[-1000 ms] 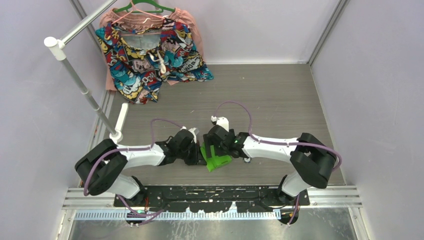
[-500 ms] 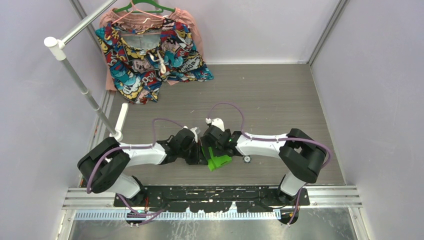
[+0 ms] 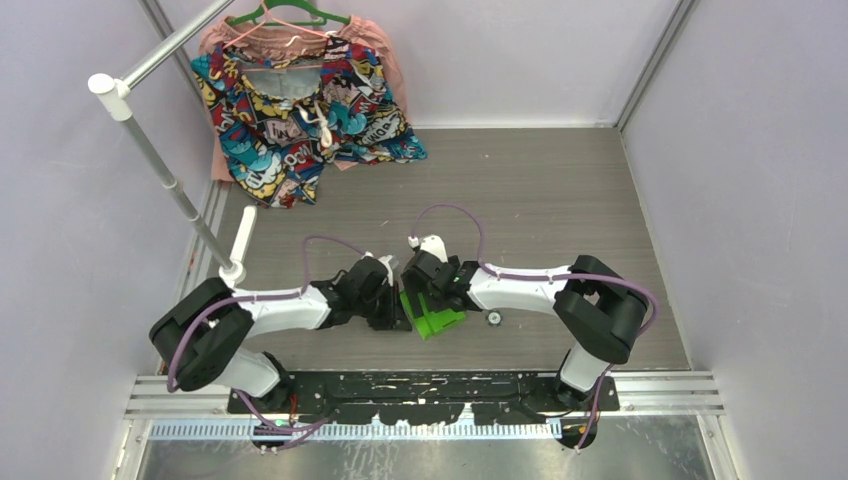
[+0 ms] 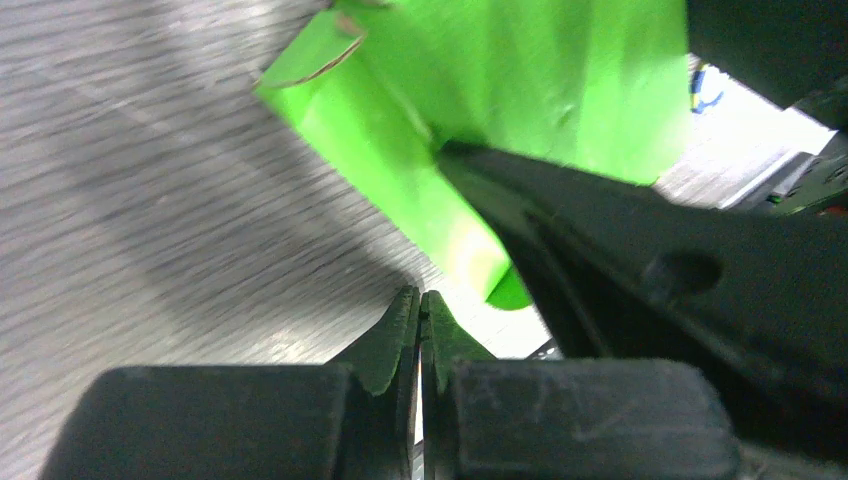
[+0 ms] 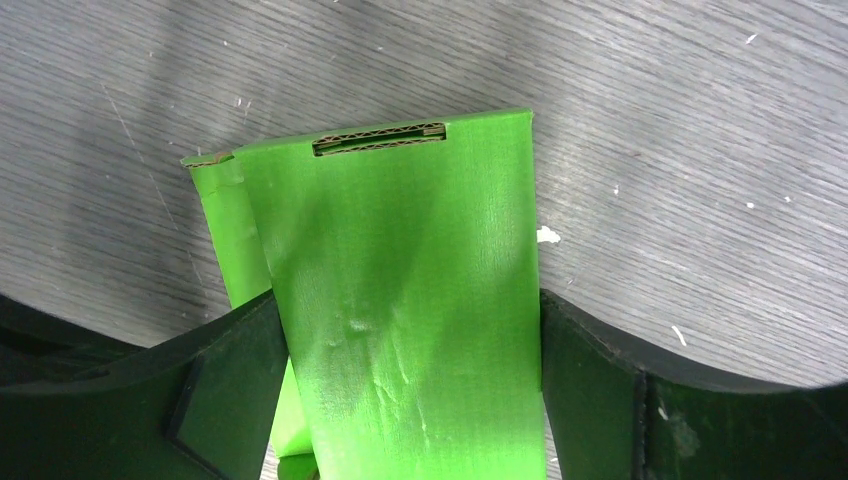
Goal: Fold the paper box
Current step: Close the paper box at the center of the board.
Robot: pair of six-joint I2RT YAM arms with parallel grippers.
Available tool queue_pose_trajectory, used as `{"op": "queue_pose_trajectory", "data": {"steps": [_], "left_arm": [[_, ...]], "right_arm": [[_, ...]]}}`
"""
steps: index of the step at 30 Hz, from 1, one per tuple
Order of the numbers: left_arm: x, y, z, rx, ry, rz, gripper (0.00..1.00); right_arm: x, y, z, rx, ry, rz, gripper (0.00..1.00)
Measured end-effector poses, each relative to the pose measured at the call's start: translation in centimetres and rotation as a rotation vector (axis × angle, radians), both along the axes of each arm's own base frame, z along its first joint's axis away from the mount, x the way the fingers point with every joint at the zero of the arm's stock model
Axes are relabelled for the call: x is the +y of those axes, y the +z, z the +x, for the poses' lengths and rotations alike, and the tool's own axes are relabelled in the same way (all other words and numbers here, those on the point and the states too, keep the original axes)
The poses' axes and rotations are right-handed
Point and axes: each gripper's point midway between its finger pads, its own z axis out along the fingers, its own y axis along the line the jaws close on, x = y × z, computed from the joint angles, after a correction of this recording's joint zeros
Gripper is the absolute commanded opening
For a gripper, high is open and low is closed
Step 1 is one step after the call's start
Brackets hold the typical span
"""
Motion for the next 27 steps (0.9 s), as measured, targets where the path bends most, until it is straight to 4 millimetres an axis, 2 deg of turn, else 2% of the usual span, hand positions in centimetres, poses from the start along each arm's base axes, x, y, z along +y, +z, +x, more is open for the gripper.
{"op": "queue_pose_trajectory", "data": {"steps": [4,9,13,22,27], "left_arm": [[1.8,0.3,-0.3,-0.009,0.017,0.063,0.07],[4.0,2.4,0.0,-0.062,0.057,0.089,0.08],[5.3,3.3,0.5,-0.086,0.084,0.102,0.08],[6.4,2.1,0.2,-0.058,0.090,0.152,0.08],[7.3,0.2,-0.2,-0.030,0.102,0.190,0.08]], "right_arm": [[-0.4,0.1,0.3,-0.014,-0.012,-0.016,0.57],[-0.4,0.1,0.3,-0.013,-0.027,-0.012,0.50],[-0.2,0.0,0.1,-0.001,-0.038,0.005,0.50],[0.8,0.1,-0.5,0.045,-0.042,0.068,0.49],[1.1,0.2,-0.7,0.058,-0.042,0.091,0.49]]}}
